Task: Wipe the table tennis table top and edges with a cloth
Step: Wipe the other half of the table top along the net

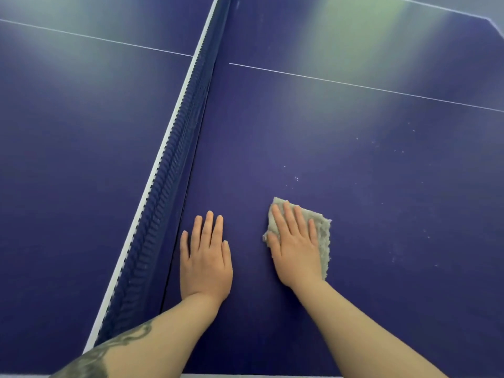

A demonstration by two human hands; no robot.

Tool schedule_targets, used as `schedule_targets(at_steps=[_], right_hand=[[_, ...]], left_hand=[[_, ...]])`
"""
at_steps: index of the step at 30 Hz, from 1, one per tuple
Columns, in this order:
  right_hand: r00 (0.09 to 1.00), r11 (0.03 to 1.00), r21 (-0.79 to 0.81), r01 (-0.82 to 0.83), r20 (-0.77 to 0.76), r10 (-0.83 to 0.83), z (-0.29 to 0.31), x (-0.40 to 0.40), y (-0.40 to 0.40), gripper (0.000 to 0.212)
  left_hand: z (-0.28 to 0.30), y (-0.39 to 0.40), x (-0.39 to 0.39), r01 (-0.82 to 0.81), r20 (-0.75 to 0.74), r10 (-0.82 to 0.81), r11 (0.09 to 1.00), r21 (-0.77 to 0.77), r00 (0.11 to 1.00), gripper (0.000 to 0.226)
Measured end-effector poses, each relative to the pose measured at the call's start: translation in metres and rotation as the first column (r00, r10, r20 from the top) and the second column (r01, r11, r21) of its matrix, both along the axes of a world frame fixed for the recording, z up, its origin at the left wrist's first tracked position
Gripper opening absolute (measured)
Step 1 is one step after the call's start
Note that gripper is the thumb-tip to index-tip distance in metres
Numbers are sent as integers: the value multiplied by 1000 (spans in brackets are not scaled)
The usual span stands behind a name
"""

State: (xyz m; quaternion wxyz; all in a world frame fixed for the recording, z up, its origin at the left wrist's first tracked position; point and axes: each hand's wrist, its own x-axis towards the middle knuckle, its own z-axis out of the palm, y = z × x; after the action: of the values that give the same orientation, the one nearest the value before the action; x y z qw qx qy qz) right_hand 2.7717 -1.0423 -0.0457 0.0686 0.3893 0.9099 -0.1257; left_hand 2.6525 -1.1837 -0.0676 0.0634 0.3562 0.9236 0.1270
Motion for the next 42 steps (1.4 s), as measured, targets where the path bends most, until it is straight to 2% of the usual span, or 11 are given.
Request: schedule_targets(at_steps=[2,4,12,14,17,20,24,28,33,37,42], right_hand=[[987,986,45,162,7,-163,-2,16,-9,67],[987,982,95,162,-25,-160,-4,27,-37,64],[931,933,-6,-360,-64,359,2,-66,-7,61],[954,954,-3,-301,4,301,3,-86,28,58],[999,1000,22,11,31,-12,-1,-64,62,58],[992,989,81,123,29,-125,-3,-23,28,63],[996,993,91,-74,-34,78,-5,-39,-22,61],[968,968,27,-249,-25,250,2,-95,22,59],[983,983,25,180,25,-180,0,-66,108,58],[922,920,72,385,-3,-386,-3,1,60,60],[998,995,100,25,-65,-19,-8,-14,-41,60]], left_hand=[[0,-1,0,4,-6,-4,1000,-6,1000,56],[0,-1,0,7,-8,-7,1000,-11,1000,56],[2,1,-3,6,-8,-5,999,31,1000,55],[2,1,-3,-6,-12,6,1000,27,1000,55],[1,0,-3,-6,-16,6,1000,7,1000,55],[-1,-1,-3,-2,-21,2,1000,-7,1000,56],[-1,-1,-4,5,-26,-6,1000,-7,1000,56],[-1,1,-3,0,-35,0,1000,0,999,57],[-3,0,-3,0,-45,0,1000,-14,999,56],[-2,-1,-4,-1,-47,1,1000,-5,999,56],[-2,1,-4,-8,-21,8,1000,-8,1000,57]])
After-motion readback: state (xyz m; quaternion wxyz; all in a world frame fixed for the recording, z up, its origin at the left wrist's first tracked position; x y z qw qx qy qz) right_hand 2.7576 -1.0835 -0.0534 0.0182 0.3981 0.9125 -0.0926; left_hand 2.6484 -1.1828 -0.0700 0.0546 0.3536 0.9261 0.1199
